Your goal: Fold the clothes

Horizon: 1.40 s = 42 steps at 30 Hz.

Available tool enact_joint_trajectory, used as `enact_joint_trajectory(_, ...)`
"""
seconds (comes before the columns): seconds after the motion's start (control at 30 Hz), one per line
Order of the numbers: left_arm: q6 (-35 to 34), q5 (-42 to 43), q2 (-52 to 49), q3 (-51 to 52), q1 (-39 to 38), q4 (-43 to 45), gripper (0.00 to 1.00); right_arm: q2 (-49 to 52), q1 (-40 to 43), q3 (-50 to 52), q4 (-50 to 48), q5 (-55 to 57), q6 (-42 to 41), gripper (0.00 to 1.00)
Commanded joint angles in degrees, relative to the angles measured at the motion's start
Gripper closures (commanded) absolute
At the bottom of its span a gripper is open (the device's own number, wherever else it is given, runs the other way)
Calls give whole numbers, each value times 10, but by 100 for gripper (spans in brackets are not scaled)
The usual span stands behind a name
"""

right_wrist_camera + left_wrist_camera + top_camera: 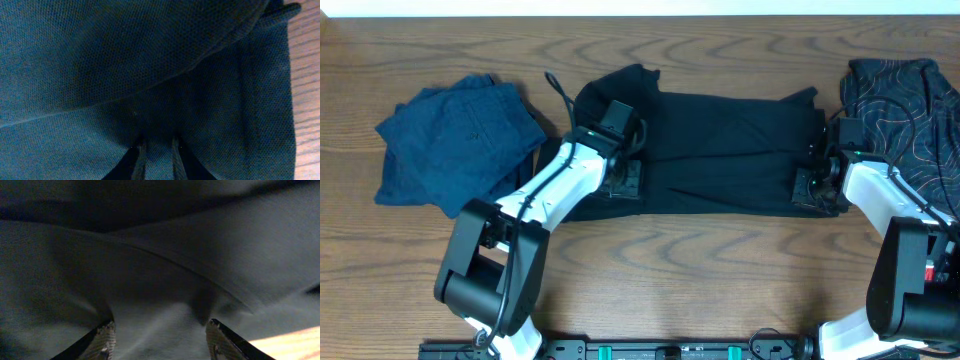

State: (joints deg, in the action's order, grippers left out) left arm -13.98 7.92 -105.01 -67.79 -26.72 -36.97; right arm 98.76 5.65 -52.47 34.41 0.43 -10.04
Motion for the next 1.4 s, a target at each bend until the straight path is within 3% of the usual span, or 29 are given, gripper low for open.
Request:
enact_joint_trajectory(0.0, 42, 11, 2, 5, -24, -1, 39, 17, -3, 22, 0, -2, -6, 82)
enact_joint_trajectory(0.3, 82, -1, 1, 6, -66, -15, 39, 17, -3, 22, 0, -2, -6, 82)
enact_joint_trajectory(0.47, 84, -89, -2, 6, -70, -13, 42, 17, -3, 22, 1, -2, -6, 82)
enact_joint_trajectory(0.63, 84, -95, -19, 6, -69, -3, 43, 17, -3, 22, 3, -2, -6, 82)
enact_joint_trajectory(0.77, 84, -95, -30, 6, -71, -2, 55, 17, -3, 22, 6, -2, -6, 82)
enact_joint_trajectory(0.9, 84, -95, -30, 6, -71, 3, 92, 17, -3, 22, 6, -2, -6, 82)
enact_joint_trajectory(1.03, 84, -104, -24, -1, -71, 1, 94, 17, -3, 22, 6, -2, -6, 82)
enact_joint_trajectory(1.13, 96, -166, -4, -24, -71, 1, 94, 17, -3, 22, 6, -2, -6, 82)
enact_joint_trajectory(1.23, 126, -226, 13, -42, -68, 32, 94, 17, -3, 22, 6, -2, -6, 82)
enact_joint_trajectory(1.37, 146, -239, 13, -45, -55, 96, 94, 17, -3, 22, 7, -2, -6, 82)
